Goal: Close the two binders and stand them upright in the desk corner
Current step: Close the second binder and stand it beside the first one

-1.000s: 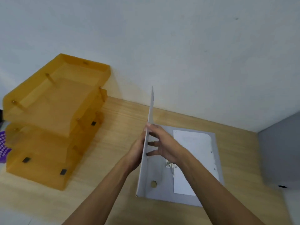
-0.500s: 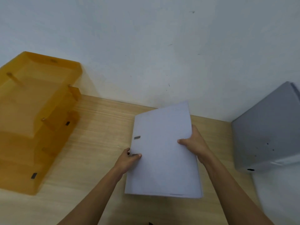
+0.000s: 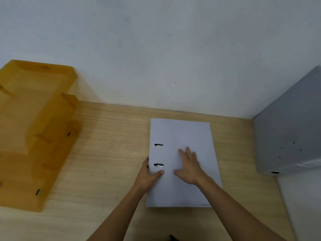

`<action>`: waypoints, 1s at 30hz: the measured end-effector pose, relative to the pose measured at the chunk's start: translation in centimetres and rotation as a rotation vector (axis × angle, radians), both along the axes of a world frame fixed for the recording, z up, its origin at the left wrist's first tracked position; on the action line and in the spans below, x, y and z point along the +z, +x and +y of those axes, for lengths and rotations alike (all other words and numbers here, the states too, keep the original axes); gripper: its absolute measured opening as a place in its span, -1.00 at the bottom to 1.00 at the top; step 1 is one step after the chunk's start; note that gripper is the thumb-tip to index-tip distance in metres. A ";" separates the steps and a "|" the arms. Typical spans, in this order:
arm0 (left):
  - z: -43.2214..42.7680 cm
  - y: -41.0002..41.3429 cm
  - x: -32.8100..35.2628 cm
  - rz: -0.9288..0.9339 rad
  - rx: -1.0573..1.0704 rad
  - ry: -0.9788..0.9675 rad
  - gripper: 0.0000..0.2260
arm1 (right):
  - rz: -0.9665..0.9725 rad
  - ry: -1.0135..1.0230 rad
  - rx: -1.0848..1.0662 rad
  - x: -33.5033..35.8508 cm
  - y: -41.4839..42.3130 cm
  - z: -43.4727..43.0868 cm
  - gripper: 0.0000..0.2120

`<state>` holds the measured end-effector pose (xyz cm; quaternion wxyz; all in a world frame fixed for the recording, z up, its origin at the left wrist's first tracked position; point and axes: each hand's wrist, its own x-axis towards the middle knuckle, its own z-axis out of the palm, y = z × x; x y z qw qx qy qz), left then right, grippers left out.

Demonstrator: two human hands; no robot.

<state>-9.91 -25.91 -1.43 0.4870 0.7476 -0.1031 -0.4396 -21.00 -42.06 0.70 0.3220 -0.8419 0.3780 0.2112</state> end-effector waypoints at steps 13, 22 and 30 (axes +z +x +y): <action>-1.0 -0.5 0.6 0.211 0.221 0.051 -0.44 | 0.017 0.285 -0.281 -0.9 -2.3 0.7 -0.06; -3.5 -1.9 7.3 0.554 0.087 -0.339 -0.49 | -0.226 0.495 -0.489 4.9 0.7 -0.8 0.09; -5.3 -3.9 12.0 0.318 -0.160 -0.388 -0.62 | -0.561 0.622 -0.468 9.3 -1.8 -1.4 -0.01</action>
